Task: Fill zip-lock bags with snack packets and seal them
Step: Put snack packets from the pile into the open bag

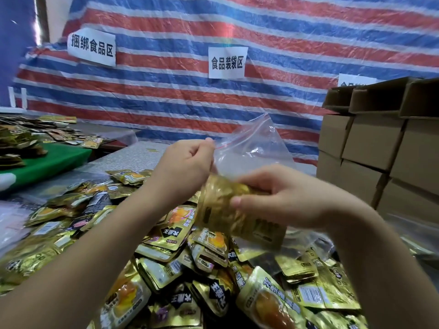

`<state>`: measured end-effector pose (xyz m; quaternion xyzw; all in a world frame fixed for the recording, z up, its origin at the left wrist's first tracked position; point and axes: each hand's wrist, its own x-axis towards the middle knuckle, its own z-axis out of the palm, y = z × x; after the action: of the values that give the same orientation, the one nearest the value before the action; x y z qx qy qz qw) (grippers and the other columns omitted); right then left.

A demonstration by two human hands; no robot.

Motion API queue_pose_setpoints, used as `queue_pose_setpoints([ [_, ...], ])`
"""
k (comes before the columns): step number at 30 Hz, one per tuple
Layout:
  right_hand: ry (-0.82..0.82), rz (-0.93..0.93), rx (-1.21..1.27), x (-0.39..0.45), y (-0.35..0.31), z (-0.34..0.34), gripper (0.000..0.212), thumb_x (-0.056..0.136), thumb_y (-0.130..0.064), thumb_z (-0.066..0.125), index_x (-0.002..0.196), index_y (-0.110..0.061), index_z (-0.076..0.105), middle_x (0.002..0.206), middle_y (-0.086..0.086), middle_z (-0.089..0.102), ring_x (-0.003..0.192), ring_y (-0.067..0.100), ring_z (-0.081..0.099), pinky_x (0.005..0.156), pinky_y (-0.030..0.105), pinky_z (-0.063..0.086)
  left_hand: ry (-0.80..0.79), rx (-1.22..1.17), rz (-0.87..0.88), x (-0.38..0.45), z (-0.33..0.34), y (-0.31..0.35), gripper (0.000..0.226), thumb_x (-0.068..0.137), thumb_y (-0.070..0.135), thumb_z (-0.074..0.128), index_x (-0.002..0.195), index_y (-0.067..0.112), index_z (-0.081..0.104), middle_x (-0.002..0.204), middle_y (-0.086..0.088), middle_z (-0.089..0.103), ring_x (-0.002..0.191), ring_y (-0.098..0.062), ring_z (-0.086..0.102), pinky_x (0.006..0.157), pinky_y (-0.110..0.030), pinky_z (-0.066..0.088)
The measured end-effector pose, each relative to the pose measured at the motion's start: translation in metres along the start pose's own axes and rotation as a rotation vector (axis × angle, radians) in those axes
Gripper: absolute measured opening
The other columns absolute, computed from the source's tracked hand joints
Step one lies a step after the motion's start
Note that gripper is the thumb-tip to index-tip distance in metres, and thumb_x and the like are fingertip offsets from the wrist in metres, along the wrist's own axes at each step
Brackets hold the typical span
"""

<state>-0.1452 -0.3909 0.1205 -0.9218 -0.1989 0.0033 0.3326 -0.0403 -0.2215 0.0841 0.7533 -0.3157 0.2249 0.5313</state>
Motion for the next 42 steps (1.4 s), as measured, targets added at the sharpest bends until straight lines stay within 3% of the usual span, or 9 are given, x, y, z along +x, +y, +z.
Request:
queue_pose_setpoints([
  [5,0.376,-0.283,0.68,0.0,0.014,-0.022,0.024,0.085,-0.027,0.067,0.103,-0.013,0.073,0.09,0.007,0.073,0.079,0.017,0.069,0.067,0.03,0.058,0.009,0.128,0.169,-0.005,0.003,0.001,0.07,0.097,0.048,0.027,0.062,-0.003,0.058,0.046,-0.007,0.049,0.044,-0.019,0.044,0.046,-0.034,0.032],
  [7,0.511,-0.393,0.762,0.002,0.018,-0.028,0.031,0.088,-0.026,0.064,0.114,-0.01,0.069,0.1,0.007,0.072,0.089,0.019,0.069,0.073,0.035,0.058,-0.002,0.179,0.278,-0.01,0.006,0.003,0.073,0.097,0.052,0.025,0.062,-0.002,0.06,0.048,-0.012,0.051,0.049,-0.023,0.049,0.05,-0.036,0.034],
  [12,0.664,-0.588,0.862,0.002,0.016,-0.034,0.024,0.098,-0.007,0.047,0.119,-0.002,0.056,0.107,0.011,0.067,0.098,0.024,0.067,0.084,0.047,0.056,-0.047,0.25,0.531,-0.016,0.01,0.012,0.052,0.101,0.038,0.032,0.054,0.016,0.038,0.045,0.008,0.031,0.043,-0.009,0.034,0.046,-0.021,0.021],
  [18,0.697,-0.681,0.951,0.002,0.01,-0.032,0.019,0.1,-0.005,0.042,0.117,-0.002,0.05,0.106,0.014,0.061,0.096,0.023,0.064,0.09,0.048,0.053,-0.132,0.336,0.662,-0.024,0.013,0.022,0.047,0.098,0.046,0.037,0.06,0.02,0.044,0.056,0.011,0.038,0.046,-0.01,0.038,0.042,-0.03,0.033],
  [22,0.684,-0.587,0.676,0.003,0.015,-0.028,0.021,0.094,-0.01,0.055,0.114,-0.005,0.057,0.107,0.013,0.067,0.102,0.028,0.066,0.087,0.046,0.056,-0.161,0.367,0.705,-0.026,0.014,0.024,0.055,0.095,0.052,0.042,0.063,0.009,0.056,0.06,0.002,0.05,0.047,-0.018,0.046,0.042,-0.032,0.037],
  [28,0.562,-0.403,-0.024,-0.008,0.028,-0.037,0.02,0.089,-0.013,0.067,0.102,-0.029,0.07,0.099,-0.011,0.074,0.098,0.009,0.07,0.088,0.025,0.053,-0.152,0.344,0.703,-0.021,0.01,0.017,0.056,0.092,0.051,0.051,0.062,0.004,0.056,0.058,-0.002,0.052,0.049,-0.019,0.047,0.045,-0.033,0.039],
  [34,0.389,-0.238,-0.183,-0.018,0.033,-0.044,0.014,0.092,-0.019,0.064,0.104,-0.021,0.07,0.101,-0.004,0.072,0.104,0.018,0.067,0.094,0.05,0.052,-0.101,0.276,0.709,-0.017,0.007,0.02,0.046,0.1,0.043,0.038,0.06,0.021,0.035,0.055,0.009,0.028,0.052,-0.01,0.028,0.051,-0.022,0.019],
  [37,0.3,-0.167,-0.186,-0.02,0.032,-0.043,0.013,0.092,-0.022,0.062,0.102,-0.023,0.07,0.098,-0.003,0.072,0.1,0.019,0.068,0.092,0.055,0.052,-0.087,0.253,0.677,-0.015,0.006,0.019,0.049,0.1,0.04,0.039,0.057,0.015,0.038,0.054,0.008,0.028,0.052,-0.011,0.029,0.05,-0.02,0.019],
  [42,0.21,-0.092,-0.307,-0.02,0.031,-0.04,0.019,0.094,-0.017,0.067,0.099,-0.035,0.071,0.089,-0.014,0.072,0.081,0.005,0.068,0.077,0.037,0.058,-0.08,0.325,0.675,-0.015,0.007,0.015,0.046,0.098,0.033,0.046,0.062,0.006,0.052,0.054,0.004,0.041,0.05,-0.011,0.036,0.05,-0.029,0.03],
])
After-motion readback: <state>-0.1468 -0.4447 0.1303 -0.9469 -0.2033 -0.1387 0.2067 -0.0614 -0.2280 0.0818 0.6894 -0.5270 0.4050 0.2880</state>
